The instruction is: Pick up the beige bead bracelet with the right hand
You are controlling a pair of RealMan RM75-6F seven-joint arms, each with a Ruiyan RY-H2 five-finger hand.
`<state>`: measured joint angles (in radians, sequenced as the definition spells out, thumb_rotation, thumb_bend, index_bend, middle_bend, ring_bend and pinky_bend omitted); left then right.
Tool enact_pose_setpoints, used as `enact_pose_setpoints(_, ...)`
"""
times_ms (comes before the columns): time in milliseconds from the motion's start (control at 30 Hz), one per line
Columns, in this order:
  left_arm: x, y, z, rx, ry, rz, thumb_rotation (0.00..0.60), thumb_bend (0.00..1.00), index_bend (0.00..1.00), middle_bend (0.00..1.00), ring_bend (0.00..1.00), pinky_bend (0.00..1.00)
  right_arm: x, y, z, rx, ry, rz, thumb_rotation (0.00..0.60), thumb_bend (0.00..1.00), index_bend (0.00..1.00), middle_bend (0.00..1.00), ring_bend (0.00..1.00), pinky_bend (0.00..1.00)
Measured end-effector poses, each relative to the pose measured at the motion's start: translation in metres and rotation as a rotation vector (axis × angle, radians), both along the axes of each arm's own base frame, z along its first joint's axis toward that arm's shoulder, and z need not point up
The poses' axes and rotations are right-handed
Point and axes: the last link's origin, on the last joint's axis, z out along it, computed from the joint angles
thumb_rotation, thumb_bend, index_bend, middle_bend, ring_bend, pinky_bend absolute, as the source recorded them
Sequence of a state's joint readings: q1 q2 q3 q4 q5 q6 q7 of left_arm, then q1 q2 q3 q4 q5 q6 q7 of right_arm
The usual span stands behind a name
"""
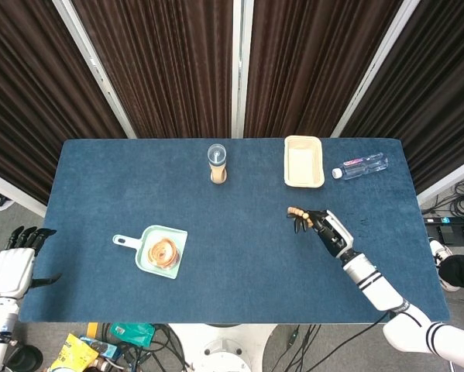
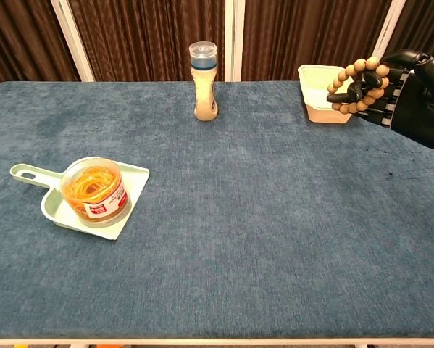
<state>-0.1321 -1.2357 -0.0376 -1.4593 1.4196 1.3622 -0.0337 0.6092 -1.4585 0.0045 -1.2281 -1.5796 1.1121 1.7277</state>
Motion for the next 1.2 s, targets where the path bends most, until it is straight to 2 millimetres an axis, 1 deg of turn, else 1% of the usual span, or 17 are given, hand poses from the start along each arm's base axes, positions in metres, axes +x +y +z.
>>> enact_pose_setpoints(100, 0.0001, 0.0004, -0.0002, -0.001, 0.000, 0.000, 0.600, 0.00, 0.19, 0.17, 0.09, 0.06, -0.0002, 0.0001, 0.0001, -0.007, 0.010, 0.004, 0.299, 0.49, 0.69, 0.59, 0.26, 0.00)
enact_pose_setpoints(200, 0.0001, 0.0003, -0.0004, -0.001, 0.000, -0.001, 0.600, 0.00, 0.19, 0.17, 0.09, 0.06, -0.0003, 0.0002, 0.0005, -0.011, 0.011, 0.004, 0.332, 0.51, 0.69, 0.60, 0.26, 0.00)
enact_pose_setpoints(300, 0.0000, 0.0004, -0.0004, -0.001, -0.001, -0.001, 0.600, 0.00, 0.19, 0.17, 0.09, 0.06, -0.0008, 0.0006, 0.0012, -0.014, 0.014, 0.006, 0.337, 0.58, 0.69, 0.60, 0.27, 0.00)
enact_pose_setpoints(467, 0.0006, 0.0003, -0.0003, 0.000, -0.002, -0.003, 0.600, 0.00, 0.19, 0.17, 0.09, 0.06, -0.0015, 0.0010, 0.0022, -0.024, 0.021, 0.009, 0.344, 0.78, 0.69, 0.60, 0.26, 0.00)
enact_pose_setpoints(533, 0.0008, 0.0002, -0.0002, 0.001, -0.002, -0.004, 0.600, 0.00, 0.19, 0.17, 0.09, 0.06, -0.0015, 0.0008, 0.0026, -0.028, 0.025, 0.011, 0.345, 0.88, 0.68, 0.60, 0.26, 0.00)
enact_pose_setpoints(667, 0.0010, -0.0004, 0.0001, 0.002, -0.002, -0.005, 0.600, 0.00, 0.19, 0.17, 0.09, 0.06, -0.0010, 0.0005, 0.0036, -0.033, 0.028, 0.019, 0.344, 0.99, 0.63, 0.59, 0.24, 0.00)
enact_pose_setpoints(833, 0.0008, -0.0007, -0.0001, 0.002, -0.002, -0.005, 0.600, 0.00, 0.19, 0.17, 0.09, 0.06, -0.0008, 0.0011, 0.0040, -0.032, 0.029, 0.028, 0.344, 1.00, 0.57, 0.54, 0.22, 0.00)
enact_pose_setpoints(1200, -0.0012, -0.0015, -0.0006, 0.001, -0.004, -0.006, 0.600, 0.00, 0.19, 0.17, 0.09, 0.06, -0.0019, 0.0030, 0.0058, -0.037, 0.021, 0.050, 0.339, 1.00, 0.53, 0.52, 0.21, 0.00)
